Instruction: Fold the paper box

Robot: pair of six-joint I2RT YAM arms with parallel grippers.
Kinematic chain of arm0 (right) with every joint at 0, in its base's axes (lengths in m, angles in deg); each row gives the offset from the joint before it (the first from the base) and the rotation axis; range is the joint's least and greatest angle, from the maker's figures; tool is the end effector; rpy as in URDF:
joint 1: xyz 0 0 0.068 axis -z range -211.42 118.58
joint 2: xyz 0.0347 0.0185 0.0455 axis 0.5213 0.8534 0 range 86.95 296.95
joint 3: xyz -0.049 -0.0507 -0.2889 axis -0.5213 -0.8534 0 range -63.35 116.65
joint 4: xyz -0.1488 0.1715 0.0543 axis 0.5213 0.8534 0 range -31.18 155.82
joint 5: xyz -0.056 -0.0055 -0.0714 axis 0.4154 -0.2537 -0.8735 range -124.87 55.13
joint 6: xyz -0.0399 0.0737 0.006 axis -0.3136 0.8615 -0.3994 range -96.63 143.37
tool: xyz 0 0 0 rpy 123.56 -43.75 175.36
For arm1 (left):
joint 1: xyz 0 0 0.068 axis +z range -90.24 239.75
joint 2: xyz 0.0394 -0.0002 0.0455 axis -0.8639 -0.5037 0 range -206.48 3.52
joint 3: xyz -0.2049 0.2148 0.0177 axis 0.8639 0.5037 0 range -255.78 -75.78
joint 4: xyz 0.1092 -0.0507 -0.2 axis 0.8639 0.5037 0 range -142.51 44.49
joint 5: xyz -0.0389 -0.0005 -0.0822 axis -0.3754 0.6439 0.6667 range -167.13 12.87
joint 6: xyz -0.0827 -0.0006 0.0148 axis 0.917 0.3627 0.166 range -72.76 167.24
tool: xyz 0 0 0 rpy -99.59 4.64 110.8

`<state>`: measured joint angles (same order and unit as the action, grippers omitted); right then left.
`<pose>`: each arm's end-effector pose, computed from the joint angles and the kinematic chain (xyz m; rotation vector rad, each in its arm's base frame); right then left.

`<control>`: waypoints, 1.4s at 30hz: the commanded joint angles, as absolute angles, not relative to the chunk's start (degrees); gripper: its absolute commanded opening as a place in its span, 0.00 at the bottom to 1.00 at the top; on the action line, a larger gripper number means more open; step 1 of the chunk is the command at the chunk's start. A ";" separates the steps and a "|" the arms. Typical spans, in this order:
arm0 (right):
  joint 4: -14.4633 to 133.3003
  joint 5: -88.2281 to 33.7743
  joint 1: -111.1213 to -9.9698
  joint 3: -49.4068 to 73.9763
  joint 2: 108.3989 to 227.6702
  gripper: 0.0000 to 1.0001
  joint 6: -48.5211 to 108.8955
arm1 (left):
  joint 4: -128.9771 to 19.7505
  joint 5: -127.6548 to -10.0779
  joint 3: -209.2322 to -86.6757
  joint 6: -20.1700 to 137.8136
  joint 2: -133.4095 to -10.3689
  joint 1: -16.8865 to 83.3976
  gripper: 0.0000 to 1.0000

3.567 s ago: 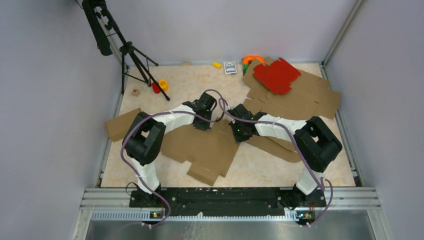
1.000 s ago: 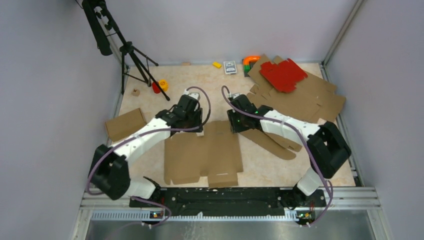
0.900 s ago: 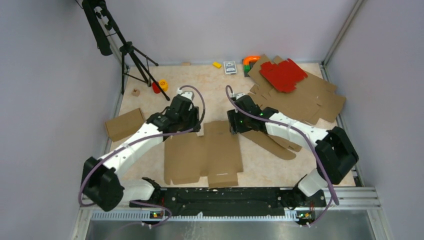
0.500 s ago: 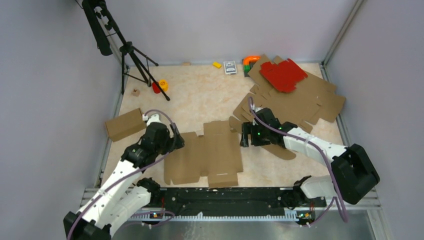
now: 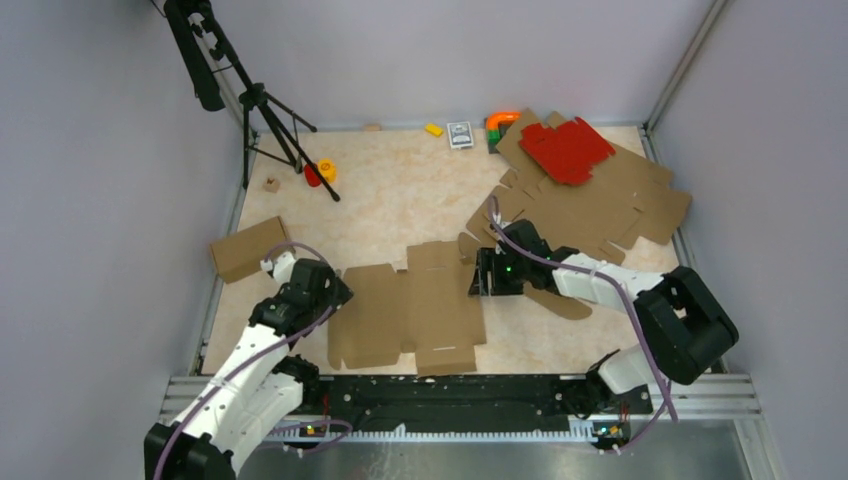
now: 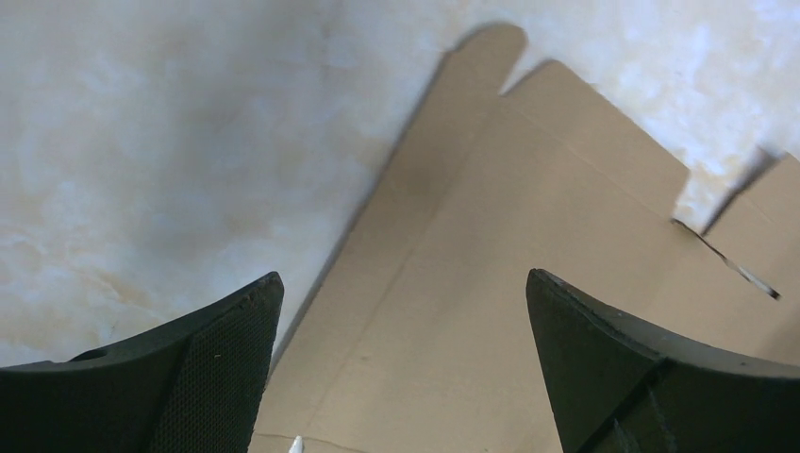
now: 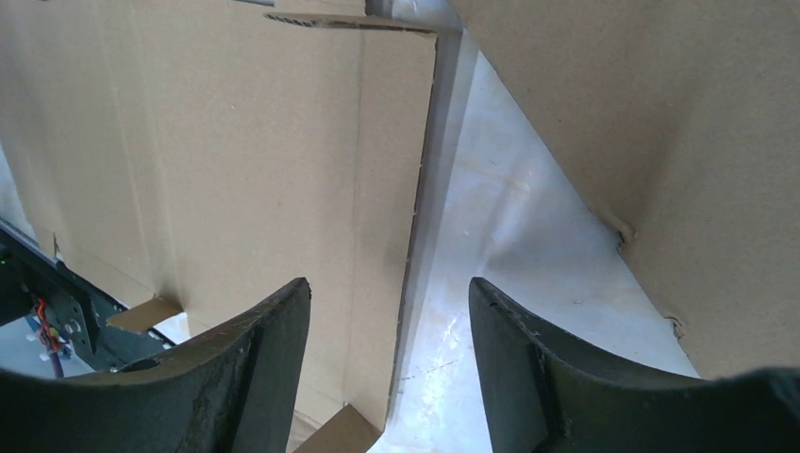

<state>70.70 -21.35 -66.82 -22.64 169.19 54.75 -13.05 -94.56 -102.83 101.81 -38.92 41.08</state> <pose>0.2088 0.1695 0.1858 -0.1958 2.6320 0.7410 0.1137 -0.0151 0.1915 -0.8751 2.3127 -0.1626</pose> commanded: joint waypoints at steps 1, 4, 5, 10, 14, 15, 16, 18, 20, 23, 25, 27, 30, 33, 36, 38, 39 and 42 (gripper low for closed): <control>66.73 -20.17 -66.75 -23.56 170.70 0.61 55.94 | -16.15 -93.20 -99.56 105.13 -38.56 44.31 0.98; 65.35 -18.70 -66.88 -23.96 172.05 0.58 56.32 | -18.71 -89.05 -96.70 104.72 -39.10 47.00 0.98; 65.07 -18.40 -66.99 -23.98 172.61 0.56 56.44 | -19.48 -87.81 -96.08 104.46 -39.67 47.43 0.98; 63.03 -16.62 -67.91 -23.53 174.47 0.44 56.72 | -22.90 -82.76 -94.61 103.18 -42.50 49.24 0.98; 62.91 -15.89 -68.16 -22.55 175.12 0.26 56.77 | -27.65 -75.49 -94.07 100.15 -44.59 50.44 0.98; 63.04 -15.95 -68.20 -22.42 175.14 0.25 56.75 | -29.21 -72.84 -93.73 99.00 -45.17 50.64 0.96; 63.22 -16.11 -68.17 -22.28 175.05 0.23 56.70 | -30.62 -70.53 -93.45 98.51 -45.66 50.88 0.94; 63.56 -16.67 -68.17 -22.09 174.65 0.19 56.71 | -33.80 -65.75 -92.63 97.79 -46.47 51.33 0.86; 64.04 -17.28 -68.16 -21.89 174.28 0.16 56.51 | -35.91 -62.55 -92.28 97.13 -46.68 51.74 0.76; 65.07 -18.32 -68.16 -21.33 173.69 0.12 56.28 | -36.34 -60.54 -92.91 95.84 -44.92 51.84 0.62; 66.04 -19.18 -68.20 -20.78 173.17 0.11 55.91 | -36.29 -59.60 -93.29 95.06 -43.20 51.86 0.57; 67.04 -19.79 -68.11 -20.18 172.62 0.09 55.59 | -37.12 -57.56 -93.28 94.70 -42.27 51.89 0.53; 67.87 -20.51 -68.16 -19.17 172.03 0.09 55.22 | -38.68 -53.39 -93.46 94.84 -43.10 51.85 0.49; 68.73 -20.98 -68.16 -18.26 171.82 0.09 54.83 | -38.68 -50.69 -94.36 94.40 -44.25 51.93 0.48; 70.68 -23.00 -68.17 -17.48 171.31 0.05 54.04 | -36.91 -50.57 -96.23 93.97 -43.48 52.00 0.48; 72.63 -25.00 -68.16 -16.70 170.94 0.02 52.91 | -35.09 -51.64 -97.43 93.84 -41.38 52.02 0.48; 73.49 -25.91 -68.16 -16.37 170.73 0.00 52.54 | -34.50 -51.93 -97.79 93.85 -40.39 52.10 0.48; 75.82 -28.47 -68.16 -15.73 169.76 0.00 51.55 | -34.08 -51.11 -98.29 94.46 -38.40 52.32 0.46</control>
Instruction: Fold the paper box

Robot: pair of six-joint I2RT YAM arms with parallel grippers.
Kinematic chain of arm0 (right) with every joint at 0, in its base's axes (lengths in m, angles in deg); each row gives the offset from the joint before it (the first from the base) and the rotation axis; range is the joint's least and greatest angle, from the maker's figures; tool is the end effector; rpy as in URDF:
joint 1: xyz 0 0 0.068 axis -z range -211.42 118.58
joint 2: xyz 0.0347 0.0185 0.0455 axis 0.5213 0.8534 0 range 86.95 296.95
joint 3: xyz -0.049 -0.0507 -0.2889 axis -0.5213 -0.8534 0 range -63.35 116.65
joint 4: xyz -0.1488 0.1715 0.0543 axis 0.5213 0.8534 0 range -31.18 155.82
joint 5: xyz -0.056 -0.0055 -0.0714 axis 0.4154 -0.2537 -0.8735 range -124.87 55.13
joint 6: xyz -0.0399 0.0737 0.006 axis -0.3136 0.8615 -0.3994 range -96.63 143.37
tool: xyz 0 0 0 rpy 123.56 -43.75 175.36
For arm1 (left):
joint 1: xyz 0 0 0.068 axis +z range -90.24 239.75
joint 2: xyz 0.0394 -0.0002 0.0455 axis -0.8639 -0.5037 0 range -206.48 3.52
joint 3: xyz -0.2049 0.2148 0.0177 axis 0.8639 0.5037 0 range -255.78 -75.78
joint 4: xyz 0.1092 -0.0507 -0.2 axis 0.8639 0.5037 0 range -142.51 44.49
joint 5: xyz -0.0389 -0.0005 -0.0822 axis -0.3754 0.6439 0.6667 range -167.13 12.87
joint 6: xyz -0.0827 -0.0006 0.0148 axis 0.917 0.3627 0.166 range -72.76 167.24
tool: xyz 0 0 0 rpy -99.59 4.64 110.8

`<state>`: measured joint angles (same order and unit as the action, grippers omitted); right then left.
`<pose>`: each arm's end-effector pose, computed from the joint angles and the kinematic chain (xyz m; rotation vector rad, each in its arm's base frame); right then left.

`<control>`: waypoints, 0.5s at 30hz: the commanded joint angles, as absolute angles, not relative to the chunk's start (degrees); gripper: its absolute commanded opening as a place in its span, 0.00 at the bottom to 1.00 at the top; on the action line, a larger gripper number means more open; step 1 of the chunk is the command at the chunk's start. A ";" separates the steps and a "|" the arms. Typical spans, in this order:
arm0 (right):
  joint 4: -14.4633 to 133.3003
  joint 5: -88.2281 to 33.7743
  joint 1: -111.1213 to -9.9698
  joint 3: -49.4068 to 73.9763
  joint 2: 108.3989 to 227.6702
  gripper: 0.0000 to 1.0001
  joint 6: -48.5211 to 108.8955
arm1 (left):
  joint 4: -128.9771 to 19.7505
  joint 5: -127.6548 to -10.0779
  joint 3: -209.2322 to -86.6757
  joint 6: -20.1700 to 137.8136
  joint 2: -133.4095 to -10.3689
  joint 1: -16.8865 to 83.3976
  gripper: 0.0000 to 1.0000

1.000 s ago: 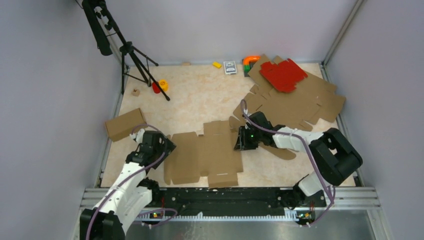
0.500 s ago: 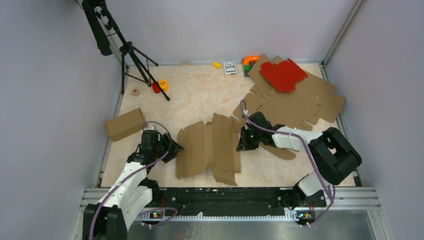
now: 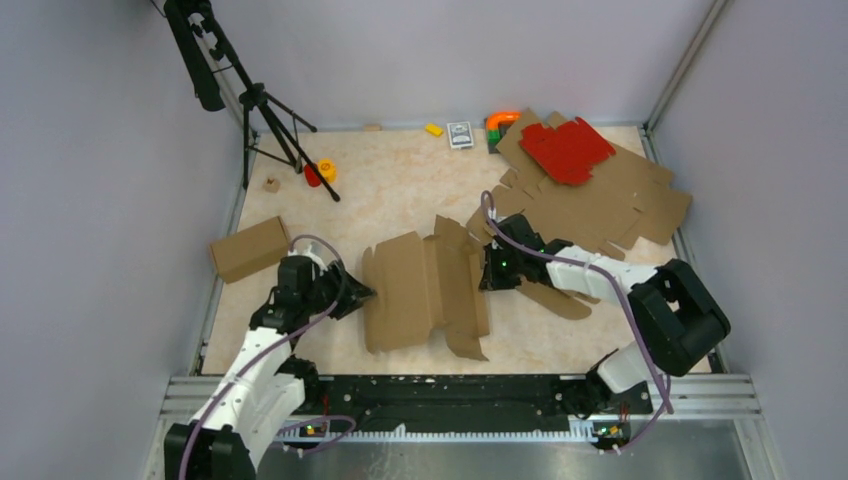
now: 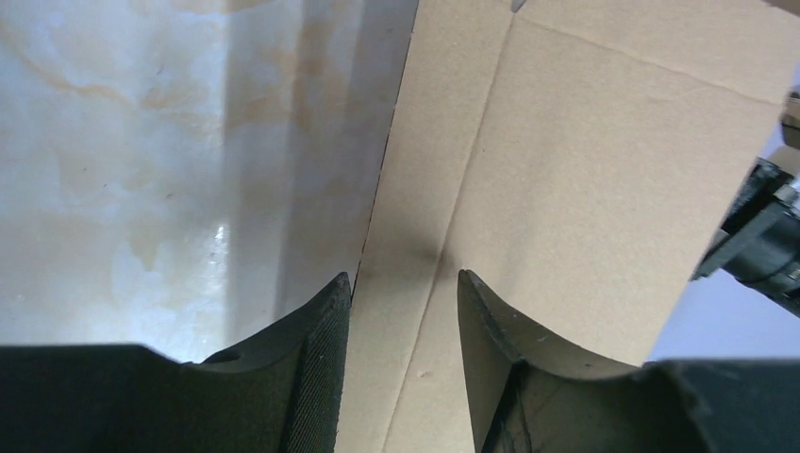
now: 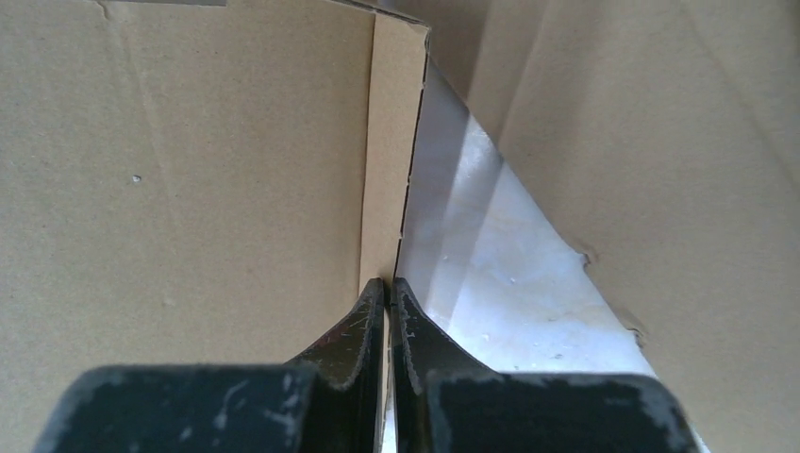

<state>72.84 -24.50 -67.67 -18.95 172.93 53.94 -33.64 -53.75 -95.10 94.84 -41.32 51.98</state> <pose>0.2204 0.1780 0.1836 -0.2066 2.6547 0.6555 0.1305 -0.0472 0.1799 -0.6362 2.3846 -0.9306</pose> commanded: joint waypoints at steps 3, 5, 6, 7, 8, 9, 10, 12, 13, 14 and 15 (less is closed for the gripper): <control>77.74 -30.42 -68.16 -15.30 168.67 0.00 50.98 | -36.27 -47.30 -97.67 96.79 -37.28 52.67 0.42; 78.66 -31.86 -68.17 -14.99 168.05 0.00 50.66 | -39.72 -44.25 -96.91 99.20 -36.29 52.95 0.35; 79.29 -32.29 -68.16 -14.82 167.89 0.00 50.39 | -40.83 -42.86 -96.54 100.30 -35.78 53.06 0.34; 79.78 -32.78 -68.14 -14.57 167.76 0.00 50.19 | -42.61 -41.79 -96.39 101.02 -34.98 53.07 0.32; 80.23 -33.17 -68.20 -14.43 167.59 0.00 50.04 | -43.05 -41.34 -96.54 101.45 -34.27 53.08 0.31; 80.57 -33.59 -68.16 -14.32 167.43 0.00 49.89 | -43.30 -41.16 -96.81 101.54 -33.35 53.12 0.29; 80.73 -33.88 -68.16 -14.35 167.24 0.00 49.82 | -43.62 -40.98 -97.06 101.56 -32.59 53.12 0.28; 81.13 -34.44 -68.16 -14.31 166.94 0.00 49.72 | -43.76 -40.33 -97.71 101.60 -31.19 53.16 0.22; 81.29 -34.65 -68.16 -14.24 166.86 0.00 49.66 | -43.88 -39.96 -98.11 101.64 -30.58 53.16 0.17; 81.51 -34.69 -68.16 -14.22 166.85 0.00 49.62 | -43.83 -39.61 -98.37 101.65 -30.05 53.16 0.14; 81.75 -35.39 -68.17 -14.22 166.82 0.00 49.57 | -43.81 -39.19 -98.67 101.56 -29.79 53.16 0.12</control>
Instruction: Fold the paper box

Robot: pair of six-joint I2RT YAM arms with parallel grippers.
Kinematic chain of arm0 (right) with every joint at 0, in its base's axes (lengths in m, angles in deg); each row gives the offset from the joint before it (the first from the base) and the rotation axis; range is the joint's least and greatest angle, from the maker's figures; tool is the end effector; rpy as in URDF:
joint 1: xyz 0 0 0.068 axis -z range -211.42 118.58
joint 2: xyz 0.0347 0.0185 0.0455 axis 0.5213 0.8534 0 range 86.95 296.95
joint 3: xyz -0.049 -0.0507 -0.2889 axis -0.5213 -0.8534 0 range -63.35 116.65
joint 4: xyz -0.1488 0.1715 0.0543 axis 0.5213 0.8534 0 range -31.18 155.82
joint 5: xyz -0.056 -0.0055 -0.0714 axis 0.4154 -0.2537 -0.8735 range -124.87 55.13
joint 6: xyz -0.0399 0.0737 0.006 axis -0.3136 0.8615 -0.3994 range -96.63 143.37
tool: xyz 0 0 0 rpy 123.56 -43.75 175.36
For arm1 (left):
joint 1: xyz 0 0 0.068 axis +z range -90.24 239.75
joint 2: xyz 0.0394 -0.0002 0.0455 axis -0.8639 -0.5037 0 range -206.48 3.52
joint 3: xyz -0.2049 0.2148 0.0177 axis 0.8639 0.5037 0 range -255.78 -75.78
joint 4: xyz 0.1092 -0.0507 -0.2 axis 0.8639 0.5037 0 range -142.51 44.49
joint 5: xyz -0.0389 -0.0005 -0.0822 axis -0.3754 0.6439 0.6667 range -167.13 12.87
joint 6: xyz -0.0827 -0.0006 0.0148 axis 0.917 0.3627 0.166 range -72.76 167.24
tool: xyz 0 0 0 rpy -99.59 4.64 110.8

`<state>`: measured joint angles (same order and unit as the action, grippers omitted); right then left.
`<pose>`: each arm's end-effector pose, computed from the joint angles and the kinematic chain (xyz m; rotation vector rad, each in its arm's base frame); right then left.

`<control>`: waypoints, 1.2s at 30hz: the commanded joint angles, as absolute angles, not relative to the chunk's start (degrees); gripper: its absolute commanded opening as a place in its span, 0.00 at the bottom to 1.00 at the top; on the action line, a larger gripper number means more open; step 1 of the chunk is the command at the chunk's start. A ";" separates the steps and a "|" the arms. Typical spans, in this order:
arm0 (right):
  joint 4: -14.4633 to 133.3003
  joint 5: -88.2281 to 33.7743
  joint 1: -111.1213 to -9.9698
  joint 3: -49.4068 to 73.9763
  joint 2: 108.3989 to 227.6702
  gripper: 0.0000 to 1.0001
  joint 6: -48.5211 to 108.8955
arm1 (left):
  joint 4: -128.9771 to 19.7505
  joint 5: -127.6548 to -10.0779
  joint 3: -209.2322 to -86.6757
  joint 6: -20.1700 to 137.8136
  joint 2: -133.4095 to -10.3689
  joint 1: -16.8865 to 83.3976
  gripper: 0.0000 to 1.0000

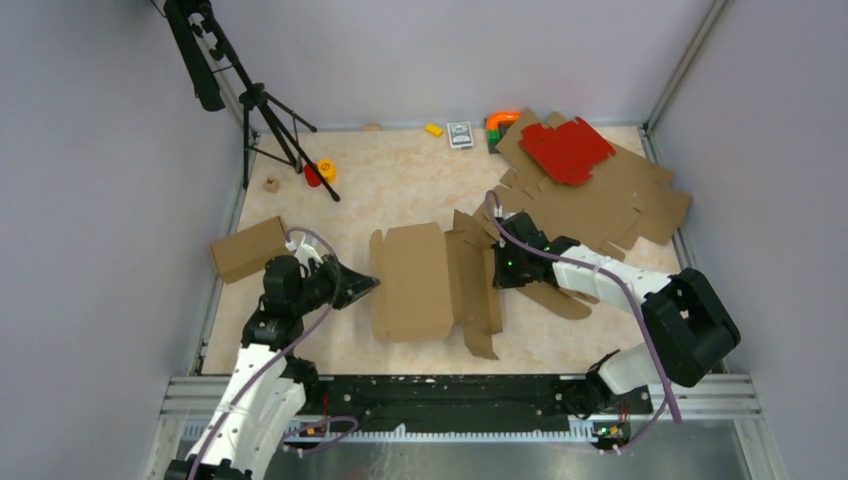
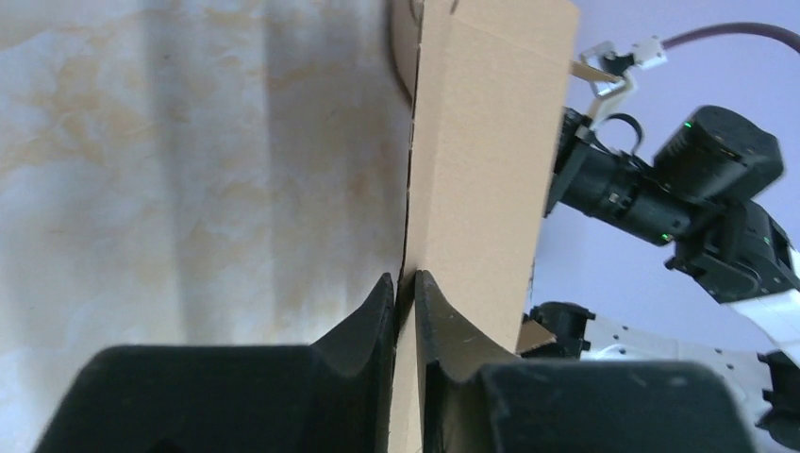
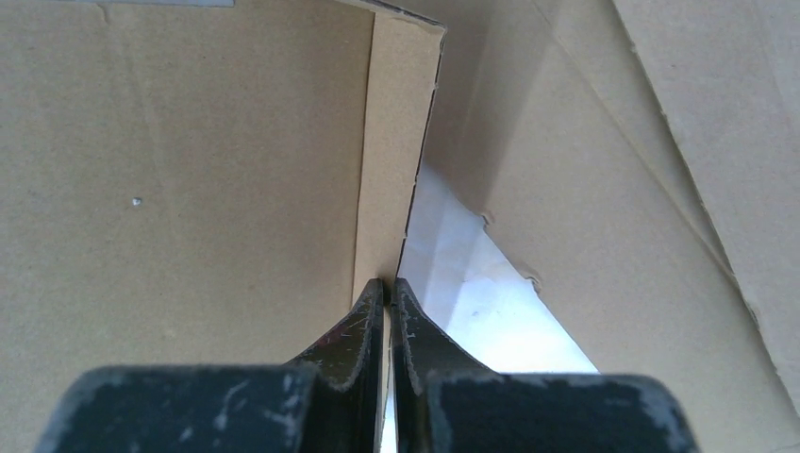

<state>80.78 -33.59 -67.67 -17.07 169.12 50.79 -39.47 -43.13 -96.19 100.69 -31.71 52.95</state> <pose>0.2155 0.1600 0.1978 -0.2120 2.6354 0.4271 0.1204 -0.0557 0.2202 -0.4927 2.1540 -1.2316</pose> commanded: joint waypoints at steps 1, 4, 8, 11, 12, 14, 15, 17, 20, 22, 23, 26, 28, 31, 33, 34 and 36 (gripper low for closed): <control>81.88 -36.31 -68.16 -14.22 166.77 0.00 49.56 | -43.93 -38.64 -99.01 101.56 -29.45 53.16 0.12; 82.26 -37.61 -68.16 -14.22 166.69 0.00 49.53 | -43.57 -37.35 -99.60 101.43 -29.32 53.21 0.10; 82.67 -38.84 -68.21 -14.26 166.59 0.00 49.33 | -44.19 -35.12 -99.49 101.85 -29.28 53.16 0.06; 82.94 -39.41 -68.16 -13.98 166.58 0.00 49.12 | -49.29 -32.55 -96.69 104.86 -29.55 53.16 0.02; 83.11 -39.39 -68.16 -13.96 166.51 0.00 49.16 | -51.56 -31.59 -95.18 106.40 -29.72 53.16 0.00; 83.07 -39.00 -68.18 -13.87 166.36 0.00 49.13 | -58.35 -29.97 -92.41 109.80 -30.50 53.16 0.00; 83.10 -38.88 -68.24 -13.87 166.28 0.00 49.18 | -61.04 -29.55 -91.40 110.75 -30.94 53.16 0.00; 83.23 -38.75 -68.45 -13.66 166.22 0.00 49.19 | -63.85 -28.34 -90.46 111.40 -32.00 53.12 0.00; 83.45 -39.02 -69.19 -13.23 166.44 0.00 49.45 | -65.97 -26.82 -90.73 111.88 -33.11 53.08 0.00; 83.69 -39.68 -70.02 -12.68 166.75 0.00 49.60 | -65.89 -26.68 -91.42 111.47 -33.43 53.08 0.02; 83.95 -40.38 -70.43 -12.31 167.02 0.00 49.68 | -65.89 -26.50 -91.69 111.30 -33.62 53.08 0.03; 85.21 -42.80 -71.58 -11.16 168.19 0.00 49.66 | -65.83 -25.99 -92.37 110.97 -33.94 53.08 0.13; 85.84 -43.63 -71.88 -10.69 168.71 0.00 49.67 | -65.73 -25.85 -92.20 110.84 -34.00 53.08 0.26; 85.92 -44.05 -72.08 -10.46 168.86 0.00 49.81 | -65.89 -25.57 -91.38 110.25 -34.67 53.08 0.33; 85.81 -43.83 -72.11 -10.44 168.91 0.00 49.78 | -66.04 -25.01 -90.66 109.82 -35.63 53.08 0.32; 85.81 -43.66 -72.19 -10.36 168.95 0.00 49.79 | -65.98 -24.69 -90.38 109.57 -36.30 53.08 0.30; 85.71 -43.22 -72.24 -10.19 169.19 0.00 49.86 | -65.64 -24.04 -90.20 108.91 -37.55 53.08 0.25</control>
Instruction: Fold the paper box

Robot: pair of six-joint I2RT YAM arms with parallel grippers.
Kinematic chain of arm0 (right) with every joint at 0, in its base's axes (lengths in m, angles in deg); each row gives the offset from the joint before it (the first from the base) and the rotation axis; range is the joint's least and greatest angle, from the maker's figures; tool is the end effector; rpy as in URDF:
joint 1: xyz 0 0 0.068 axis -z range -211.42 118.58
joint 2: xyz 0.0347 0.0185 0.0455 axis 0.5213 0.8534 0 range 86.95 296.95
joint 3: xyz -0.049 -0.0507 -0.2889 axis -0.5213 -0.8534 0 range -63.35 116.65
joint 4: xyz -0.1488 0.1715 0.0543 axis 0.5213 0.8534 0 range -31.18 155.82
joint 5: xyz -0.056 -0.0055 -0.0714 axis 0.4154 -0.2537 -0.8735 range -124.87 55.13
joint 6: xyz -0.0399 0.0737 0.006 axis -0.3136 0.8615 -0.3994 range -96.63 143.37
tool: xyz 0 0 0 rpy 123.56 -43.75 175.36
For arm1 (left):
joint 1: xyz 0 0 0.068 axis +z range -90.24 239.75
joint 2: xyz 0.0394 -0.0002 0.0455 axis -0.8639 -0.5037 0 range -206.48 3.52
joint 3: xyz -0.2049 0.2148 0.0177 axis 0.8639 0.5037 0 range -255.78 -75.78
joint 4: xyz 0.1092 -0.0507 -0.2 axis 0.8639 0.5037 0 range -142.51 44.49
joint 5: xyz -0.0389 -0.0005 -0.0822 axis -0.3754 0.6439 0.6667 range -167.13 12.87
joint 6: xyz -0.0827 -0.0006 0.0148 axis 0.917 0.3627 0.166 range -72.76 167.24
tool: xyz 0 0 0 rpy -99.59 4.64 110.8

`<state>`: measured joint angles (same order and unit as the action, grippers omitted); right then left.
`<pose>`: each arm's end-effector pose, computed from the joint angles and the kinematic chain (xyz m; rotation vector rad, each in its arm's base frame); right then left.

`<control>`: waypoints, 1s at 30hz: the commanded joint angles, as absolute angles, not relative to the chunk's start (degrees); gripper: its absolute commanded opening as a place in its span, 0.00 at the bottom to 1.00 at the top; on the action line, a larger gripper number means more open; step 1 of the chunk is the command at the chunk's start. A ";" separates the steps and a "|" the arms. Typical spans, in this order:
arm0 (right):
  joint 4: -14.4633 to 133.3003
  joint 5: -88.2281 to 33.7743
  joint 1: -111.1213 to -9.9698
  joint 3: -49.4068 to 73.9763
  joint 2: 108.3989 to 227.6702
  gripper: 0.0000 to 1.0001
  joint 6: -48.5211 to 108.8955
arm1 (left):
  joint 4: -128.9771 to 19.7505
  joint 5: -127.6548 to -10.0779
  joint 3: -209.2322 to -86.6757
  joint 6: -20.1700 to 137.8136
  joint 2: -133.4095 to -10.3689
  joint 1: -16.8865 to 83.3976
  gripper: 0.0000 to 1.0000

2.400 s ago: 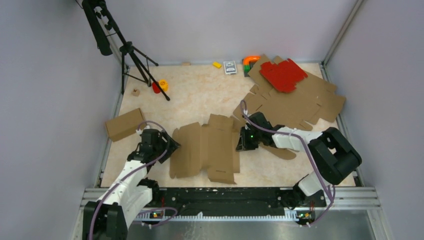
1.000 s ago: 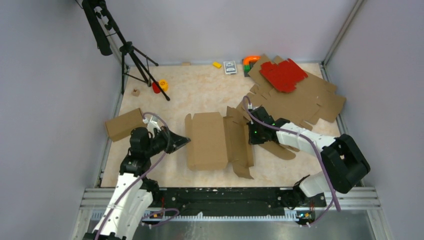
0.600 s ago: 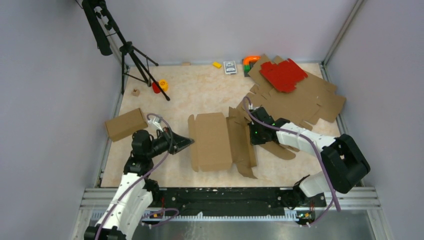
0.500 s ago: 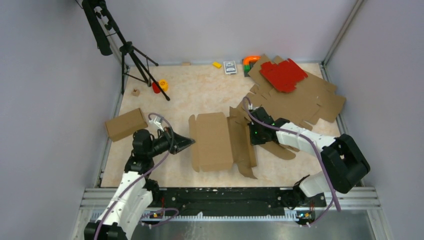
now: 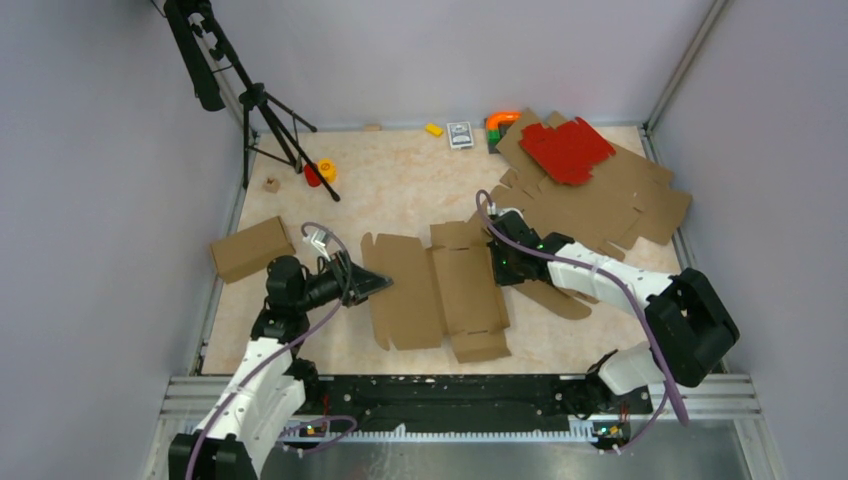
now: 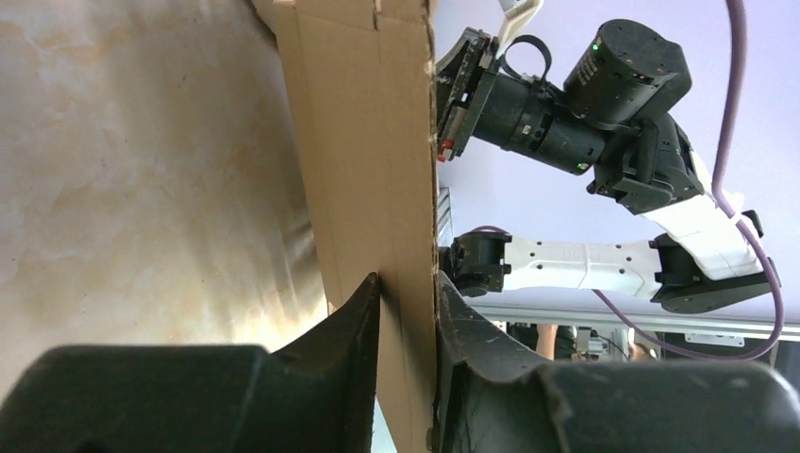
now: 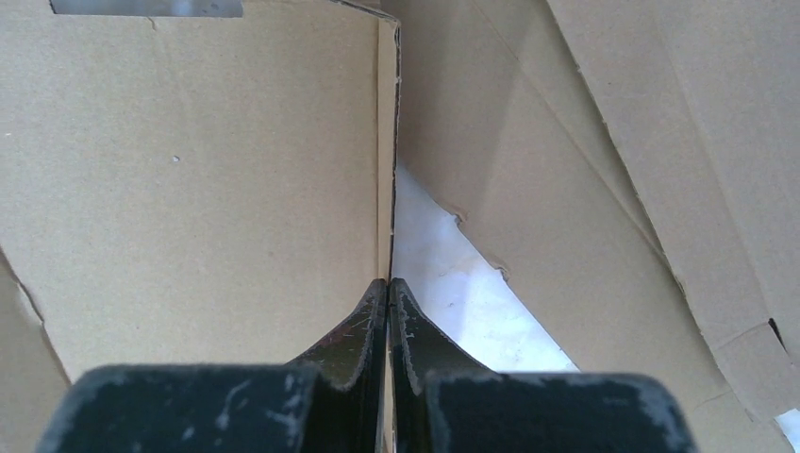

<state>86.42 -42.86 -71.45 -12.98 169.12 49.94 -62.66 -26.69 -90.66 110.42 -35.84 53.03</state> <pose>0.2130 0.1655 0.2115 -0.2564 2.5982 0.2399 0.1263 -0.0720 0.2325 -0.2913 2.0380 -1.6064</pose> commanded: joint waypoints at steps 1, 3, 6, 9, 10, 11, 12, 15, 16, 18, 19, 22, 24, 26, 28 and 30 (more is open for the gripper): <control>85.56 -42.98 -72.36 -10.21 169.22 0.00 49.96 | -65.08 -23.92 -90.31 108.44 -38.08 53.08 0.23; 85.15 -42.19 -72.69 -10.18 169.30 0.00 50.18 | -63.89 -23.80 -90.99 107.45 -38.75 53.08 0.22; 84.80 -40.56 -73.70 -9.66 169.90 0.00 50.60 | -62.70 -23.90 -92.21 106.93 -38.81 52.99 0.23; 84.58 -39.67 -75.20 -8.68 171.01 0.06 51.06 | -56.76 -24.91 -95.45 103.09 -39.49 52.99 0.26; 84.04 -38.91 -75.43 -8.74 171.30 0.07 51.26 | -53.80 -25.50 -96.86 101.26 -39.95 52.94 0.26; 83.55 -38.31 -75.45 -8.88 171.51 0.08 51.36 | -50.84 -26.14 -98.09 99.59 -40.57 52.91 0.26; 83.13 -38.02 -75.45 -9.06 171.77 0.08 51.52 | -47.99 -26.88 -99.11 98.30 -41.18 52.83 0.25; 82.29 -37.60 -75.45 -9.65 172.47 0.08 51.60 | -46.95 -27.08 -100.33 97.52 -43.04 52.33 0.20; 82.09 -37.24 -75.45 -9.81 172.90 0.07 51.63 | -47.64 -27.16 -100.33 97.85 -43.66 51.98 0.18; 81.67 -36.59 -75.46 -9.98 173.43 0.07 51.59 | -49.00 -27.41 -100.24 98.40 -44.89 51.18 0.15; 81.38 -36.23 -75.50 -10.03 173.66 0.08 51.61 | -49.68 -27.45 -100.22 98.66 -45.46 50.84 0.14; 80.87 -35.78 -75.53 -10.25 174.11 0.08 51.64 | -51.45 -27.80 -100.30 99.14 -46.93 49.85 0.13; 80.51 -35.27 -75.51 -10.35 174.40 0.08 51.60 | -52.05 -28.27 -100.46 99.42 -47.98 49.17 0.12; 80.18 -35.13 -75.52 -10.41 174.77 0.07 51.66 | -53.26 -28.75 -100.56 99.32 -49.29 48.22 0.11; 79.92 -35.13 -75.54 -10.57 174.90 0.07 51.71 | -54.26 -29.23 -100.59 99.21 -50.37 47.48 0.11; 79.68 -33.82 -75.54 -10.77 174.93 0.07 51.68 | -54.71 -29.68 -100.53 99.10 -51.37 46.76 0.10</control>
